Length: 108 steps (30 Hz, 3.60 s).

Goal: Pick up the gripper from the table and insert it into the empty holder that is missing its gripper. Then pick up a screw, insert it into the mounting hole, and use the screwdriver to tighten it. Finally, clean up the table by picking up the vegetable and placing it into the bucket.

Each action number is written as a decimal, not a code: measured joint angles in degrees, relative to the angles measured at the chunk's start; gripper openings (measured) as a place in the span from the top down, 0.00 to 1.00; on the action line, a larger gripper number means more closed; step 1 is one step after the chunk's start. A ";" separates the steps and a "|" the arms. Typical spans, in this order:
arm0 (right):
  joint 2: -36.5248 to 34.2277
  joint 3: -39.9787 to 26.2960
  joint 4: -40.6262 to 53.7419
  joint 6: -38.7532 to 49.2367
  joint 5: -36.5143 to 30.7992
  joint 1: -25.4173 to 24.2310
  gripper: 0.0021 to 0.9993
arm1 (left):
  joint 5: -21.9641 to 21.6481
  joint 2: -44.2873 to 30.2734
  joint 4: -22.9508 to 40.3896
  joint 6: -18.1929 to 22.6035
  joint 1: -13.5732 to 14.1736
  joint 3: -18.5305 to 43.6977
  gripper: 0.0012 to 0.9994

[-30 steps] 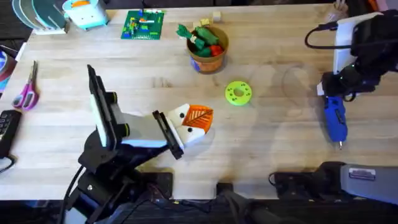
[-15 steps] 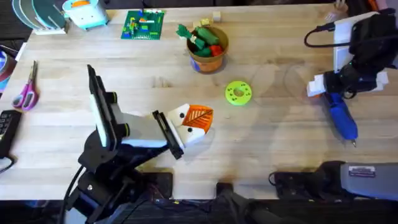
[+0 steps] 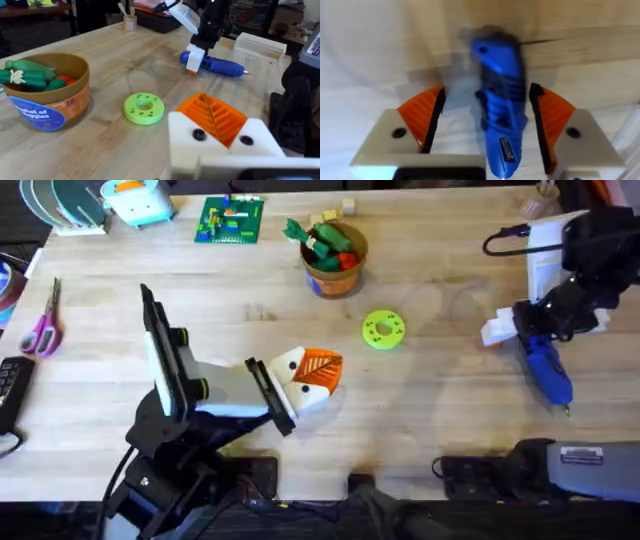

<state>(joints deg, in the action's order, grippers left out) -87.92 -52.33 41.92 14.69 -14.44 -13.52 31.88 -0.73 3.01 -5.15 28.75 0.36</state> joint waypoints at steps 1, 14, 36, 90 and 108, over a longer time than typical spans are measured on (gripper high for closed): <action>-0.02 -0.36 1.36 1.22 1.65 0.03 0.01 | 0.00 0.00 0.00 0.00 0.00 0.00 0.99; 0.00 -3.35 6.13 13.64 8.00 -3.72 0.01 | 0.00 0.00 0.00 0.00 0.00 0.00 0.99; -0.11 -8.67 11.21 22.40 8.94 -3.58 0.01 | 0.00 0.00 0.00 0.00 0.00 0.00 0.99; -12.44 -13.49 14.33 25.82 10.30 -8.26 0.05 | -3.23 0.00 0.00 0.00 0.00 0.00 0.99; -12.44 -13.49 13.51 25.58 12.48 -8.30 0.18 | -3.23 0.00 0.00 0.00 0.00 0.00 0.99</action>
<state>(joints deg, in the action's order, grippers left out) -100.36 -65.82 55.43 40.27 -1.96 -21.82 28.64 -0.73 3.01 -5.15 28.75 0.36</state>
